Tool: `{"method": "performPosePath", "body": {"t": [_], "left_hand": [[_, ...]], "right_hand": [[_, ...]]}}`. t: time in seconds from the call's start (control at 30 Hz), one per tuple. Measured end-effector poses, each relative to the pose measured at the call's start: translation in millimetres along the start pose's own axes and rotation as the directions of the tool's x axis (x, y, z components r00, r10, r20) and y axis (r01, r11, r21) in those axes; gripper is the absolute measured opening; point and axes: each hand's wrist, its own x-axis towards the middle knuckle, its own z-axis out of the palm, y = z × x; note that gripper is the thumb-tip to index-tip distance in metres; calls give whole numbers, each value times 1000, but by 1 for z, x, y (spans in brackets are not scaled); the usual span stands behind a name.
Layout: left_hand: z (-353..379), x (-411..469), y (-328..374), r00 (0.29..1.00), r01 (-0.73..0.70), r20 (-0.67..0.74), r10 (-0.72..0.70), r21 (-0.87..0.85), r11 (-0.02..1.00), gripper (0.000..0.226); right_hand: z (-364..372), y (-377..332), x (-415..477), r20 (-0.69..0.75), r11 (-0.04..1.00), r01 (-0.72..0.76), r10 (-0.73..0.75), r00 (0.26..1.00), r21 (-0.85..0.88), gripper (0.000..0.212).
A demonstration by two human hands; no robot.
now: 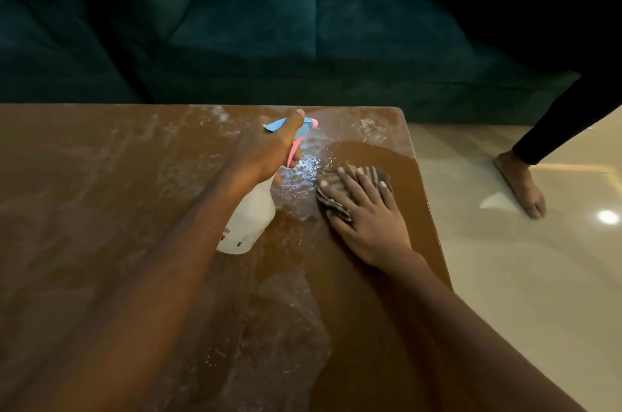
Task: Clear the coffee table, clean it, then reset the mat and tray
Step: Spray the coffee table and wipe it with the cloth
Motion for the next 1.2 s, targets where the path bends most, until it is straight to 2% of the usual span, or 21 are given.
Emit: {"method": "performPosePath", "body": {"t": [0.1,0.17,0.4,0.53,0.77,0.87,0.97,1.1,1.2], "left_hand": [[9,8,5,999,-6,44,4,41,999,50],[18,18,13,997,-25,76,17,94,995,53],[48,59,40,983,-145,142,114,232,962,55],[56,68,42,986,-119,151,78,286,951,50],[40,74,33,998,-48,39,44,116,992,48],[34,71,29,998,-58,-3,58,36,998,44],[31,66,27,995,-93,-45,94,20,995,51],[29,60,26,987,-132,-91,133,17,991,56],[26,58,25,982,-150,-119,148,-9,989,57]], "right_hand": [[-1,22,-19,-18,981,-194,194,981,16,65],[-1,27,-20,-31,966,-258,259,965,30,63],[-1,27,-19,-55,965,-257,260,964,50,63],[-1,28,-17,-52,966,-254,256,965,41,63],[-4,47,8,-41,952,-301,303,952,46,59],[-11,64,41,-50,938,-341,344,938,62,56],[-19,82,90,-48,926,-367,372,927,90,57],[-26,78,158,-21,949,-306,308,951,82,58],[-22,50,170,-16,992,-125,125,992,19,57]]}}
